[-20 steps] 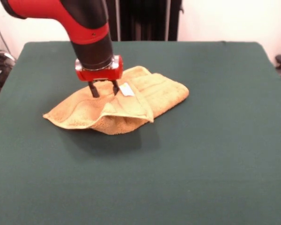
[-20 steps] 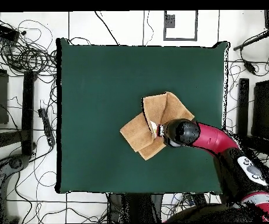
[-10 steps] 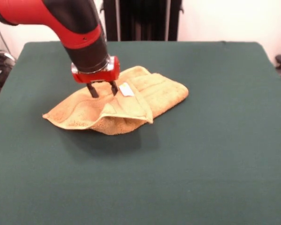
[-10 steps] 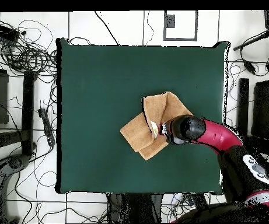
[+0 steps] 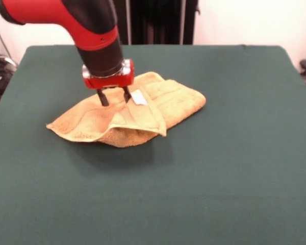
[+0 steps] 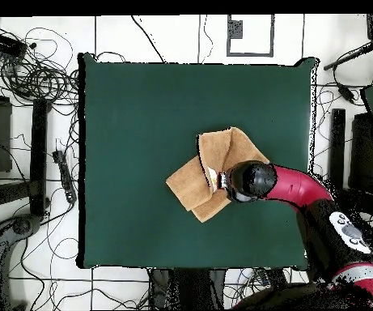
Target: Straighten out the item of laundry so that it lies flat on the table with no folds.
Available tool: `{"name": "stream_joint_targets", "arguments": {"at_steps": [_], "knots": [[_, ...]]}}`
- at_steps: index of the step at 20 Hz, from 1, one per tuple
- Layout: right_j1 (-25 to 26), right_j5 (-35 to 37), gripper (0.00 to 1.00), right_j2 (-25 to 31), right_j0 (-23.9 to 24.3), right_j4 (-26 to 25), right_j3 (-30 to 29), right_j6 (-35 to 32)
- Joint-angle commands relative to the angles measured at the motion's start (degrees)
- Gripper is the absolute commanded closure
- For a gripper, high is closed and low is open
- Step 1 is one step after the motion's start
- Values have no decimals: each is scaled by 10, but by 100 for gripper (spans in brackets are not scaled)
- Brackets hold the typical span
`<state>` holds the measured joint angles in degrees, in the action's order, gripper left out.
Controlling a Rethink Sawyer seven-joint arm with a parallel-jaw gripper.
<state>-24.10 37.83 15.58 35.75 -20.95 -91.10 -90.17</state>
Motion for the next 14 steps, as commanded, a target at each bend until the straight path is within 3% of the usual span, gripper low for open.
{"name": "stream_joint_targets", "arguments": {"at_steps": [1, 9, 14], "knots": [[-42, -90, 0, -5, -81, -25, -65, -102], [-72, -53, 0, -48, -180, 37, -69, -172], [-73, -33, 0, -70, -214, 70, -53, -175]]}}
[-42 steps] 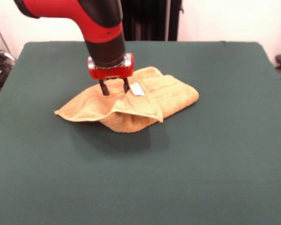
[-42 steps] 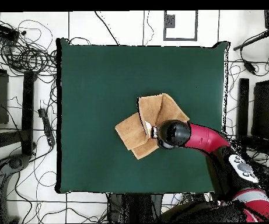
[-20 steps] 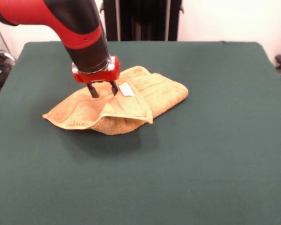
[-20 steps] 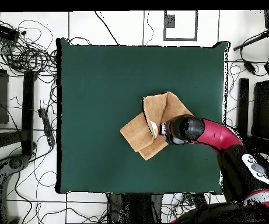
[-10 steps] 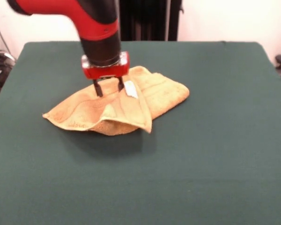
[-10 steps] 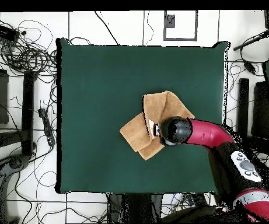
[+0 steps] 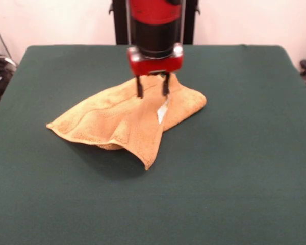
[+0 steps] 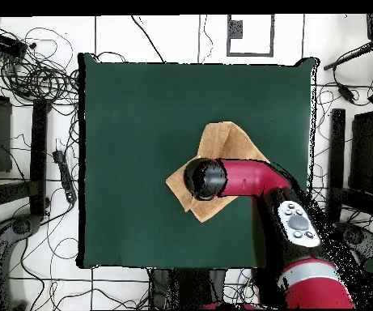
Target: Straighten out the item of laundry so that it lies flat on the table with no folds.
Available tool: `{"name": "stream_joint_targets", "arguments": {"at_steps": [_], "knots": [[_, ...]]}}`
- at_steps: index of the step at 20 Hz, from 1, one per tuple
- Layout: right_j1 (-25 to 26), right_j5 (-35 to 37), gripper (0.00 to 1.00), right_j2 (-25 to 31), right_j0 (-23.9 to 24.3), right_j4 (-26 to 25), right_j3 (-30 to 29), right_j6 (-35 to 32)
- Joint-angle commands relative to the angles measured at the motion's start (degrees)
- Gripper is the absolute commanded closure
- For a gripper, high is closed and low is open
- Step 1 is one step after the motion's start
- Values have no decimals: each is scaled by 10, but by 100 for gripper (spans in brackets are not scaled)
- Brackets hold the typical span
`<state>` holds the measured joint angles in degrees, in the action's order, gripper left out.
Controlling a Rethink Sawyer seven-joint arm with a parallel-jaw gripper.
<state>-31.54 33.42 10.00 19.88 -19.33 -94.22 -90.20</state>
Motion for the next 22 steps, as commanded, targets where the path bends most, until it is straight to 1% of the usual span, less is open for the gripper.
{"name": "stream_joint_targets", "arguments": {"at_steps": [1, 5, 9, 14, 22], "knots": [[3, 13, 0, -19, -61, 60, -18, -174], [17, 13, 0, -35, -78, 78, 3, -172], [32, 10, 0, -42, -88, 93, 19, -157], [39, 9, 0, -51, -89, 104, 24, -143], [38, 3, 0, -57, -84, 113, 16, -125]]}}
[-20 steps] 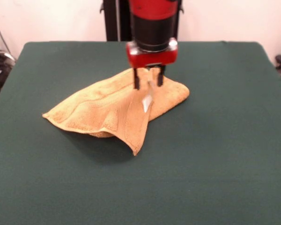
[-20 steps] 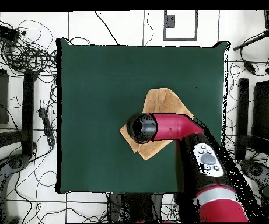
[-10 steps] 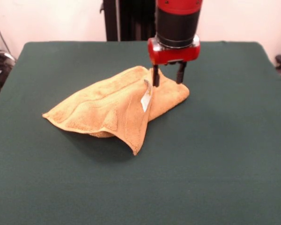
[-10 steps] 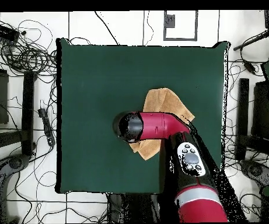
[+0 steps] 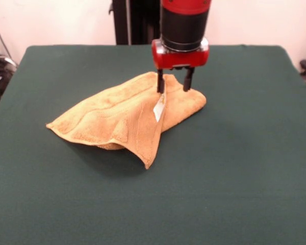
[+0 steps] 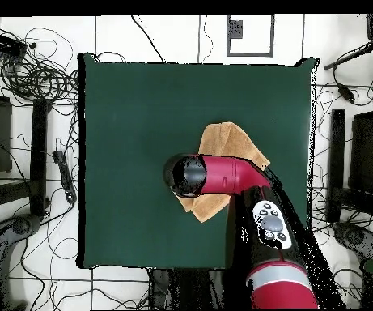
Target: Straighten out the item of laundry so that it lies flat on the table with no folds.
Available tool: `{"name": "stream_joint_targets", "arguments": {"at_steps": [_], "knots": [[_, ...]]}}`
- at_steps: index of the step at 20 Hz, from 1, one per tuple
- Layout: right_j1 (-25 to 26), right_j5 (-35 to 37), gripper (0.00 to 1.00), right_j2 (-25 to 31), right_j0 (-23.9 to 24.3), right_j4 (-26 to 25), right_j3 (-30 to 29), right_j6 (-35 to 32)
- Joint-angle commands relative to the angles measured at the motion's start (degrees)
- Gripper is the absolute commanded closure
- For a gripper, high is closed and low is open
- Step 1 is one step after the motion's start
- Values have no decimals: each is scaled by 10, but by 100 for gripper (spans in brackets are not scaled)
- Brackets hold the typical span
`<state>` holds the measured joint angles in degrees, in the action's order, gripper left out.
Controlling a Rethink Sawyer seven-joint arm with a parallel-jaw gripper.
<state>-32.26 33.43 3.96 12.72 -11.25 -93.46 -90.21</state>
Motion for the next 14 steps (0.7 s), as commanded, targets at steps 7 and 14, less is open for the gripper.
{"name": "stream_joint_targets", "arguments": {"at_steps": [7, 14], "knots": [[50, -2, 0, 4, -4, 41, 7, -116], [49, -3, 0, 2, -9, 41, 7, -114]]}}
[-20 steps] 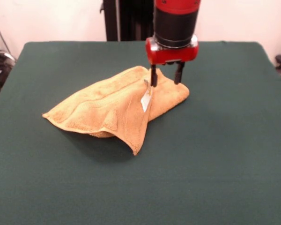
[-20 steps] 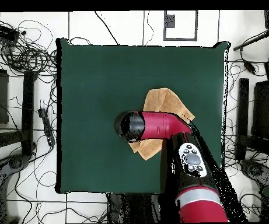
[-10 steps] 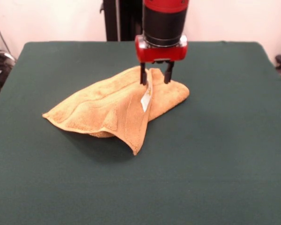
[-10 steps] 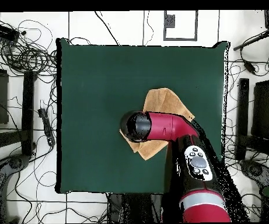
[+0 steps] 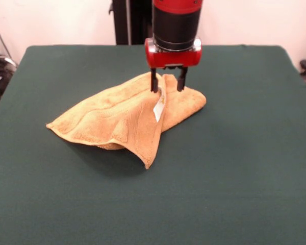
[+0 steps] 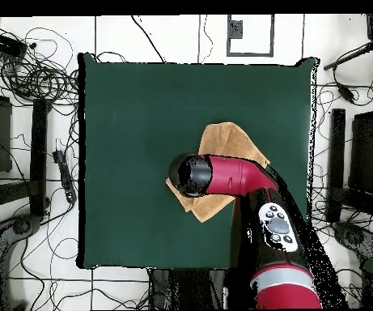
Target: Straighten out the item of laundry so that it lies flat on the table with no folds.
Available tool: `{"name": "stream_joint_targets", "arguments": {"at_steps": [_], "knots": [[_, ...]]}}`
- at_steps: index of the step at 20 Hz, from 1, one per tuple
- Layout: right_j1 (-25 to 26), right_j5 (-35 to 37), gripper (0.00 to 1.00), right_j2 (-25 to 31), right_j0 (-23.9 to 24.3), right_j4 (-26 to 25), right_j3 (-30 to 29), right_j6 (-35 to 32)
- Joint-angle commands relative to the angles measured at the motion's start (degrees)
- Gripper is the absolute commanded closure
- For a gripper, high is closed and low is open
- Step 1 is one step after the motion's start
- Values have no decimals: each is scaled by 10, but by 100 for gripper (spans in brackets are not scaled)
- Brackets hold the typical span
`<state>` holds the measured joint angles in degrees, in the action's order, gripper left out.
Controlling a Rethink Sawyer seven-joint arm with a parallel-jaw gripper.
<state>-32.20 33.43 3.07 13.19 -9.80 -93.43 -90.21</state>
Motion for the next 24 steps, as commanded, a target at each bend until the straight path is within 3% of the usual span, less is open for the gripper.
{"name": "stream_joint_targets", "arguments": {"at_steps": [1, 24], "knots": [[49, -4, 0, 10, -14, 27, 6, -114], [107, -16, 0, 32, 3, 15, 8, -74]]}}
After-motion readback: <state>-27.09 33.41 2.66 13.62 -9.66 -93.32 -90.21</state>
